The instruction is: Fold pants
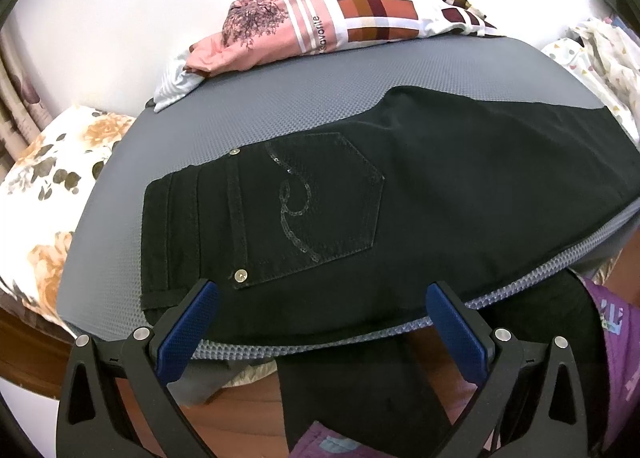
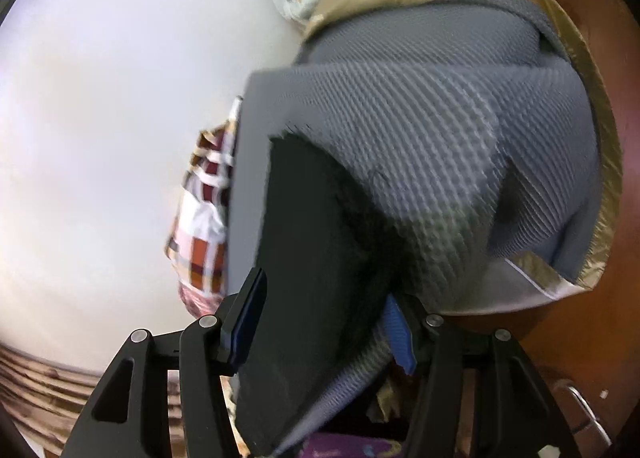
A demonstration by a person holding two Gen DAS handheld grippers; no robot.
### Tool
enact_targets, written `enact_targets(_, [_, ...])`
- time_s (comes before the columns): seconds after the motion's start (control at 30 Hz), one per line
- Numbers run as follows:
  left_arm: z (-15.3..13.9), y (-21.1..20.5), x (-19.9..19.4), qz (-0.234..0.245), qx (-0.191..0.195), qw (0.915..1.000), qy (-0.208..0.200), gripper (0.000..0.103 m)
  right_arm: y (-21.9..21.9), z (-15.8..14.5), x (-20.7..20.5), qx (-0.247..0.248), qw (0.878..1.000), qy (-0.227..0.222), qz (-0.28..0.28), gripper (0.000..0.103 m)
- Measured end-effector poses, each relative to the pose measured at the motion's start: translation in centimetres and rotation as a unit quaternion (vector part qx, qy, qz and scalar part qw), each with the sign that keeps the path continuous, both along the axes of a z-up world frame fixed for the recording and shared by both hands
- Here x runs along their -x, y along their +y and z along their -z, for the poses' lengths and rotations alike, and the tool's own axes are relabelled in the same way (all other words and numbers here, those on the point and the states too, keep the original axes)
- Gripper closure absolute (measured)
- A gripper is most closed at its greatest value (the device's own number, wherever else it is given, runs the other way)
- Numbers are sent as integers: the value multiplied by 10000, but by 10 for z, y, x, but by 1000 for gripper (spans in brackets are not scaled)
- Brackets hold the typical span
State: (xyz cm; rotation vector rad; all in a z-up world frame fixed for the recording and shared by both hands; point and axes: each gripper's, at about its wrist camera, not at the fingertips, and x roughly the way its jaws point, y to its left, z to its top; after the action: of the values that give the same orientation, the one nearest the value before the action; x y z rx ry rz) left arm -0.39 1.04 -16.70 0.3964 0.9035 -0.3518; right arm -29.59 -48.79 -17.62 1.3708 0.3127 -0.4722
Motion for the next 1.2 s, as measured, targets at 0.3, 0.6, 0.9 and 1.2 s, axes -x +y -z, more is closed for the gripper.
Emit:
enact_targets(0.3, [-2,5,-4,-112,99,9998,94,0,-4,-6,-34,280,9969,677,-270,93])
enact_targets(0.6, [-34,55,-24,-981,817,9918,80,0,66,-79,-155,1257,9745,480,-1793,93])
enact_targets(0.9, [-7,74,-37,-1354,977,9836,680,0,205,-36,-320,1442,9132,750,-3736,93])
enact_targets(1.2, [3,81,-41,-1483,1242,9762,985,0,276,20,-339,1993,8610,1656,-4376,92])
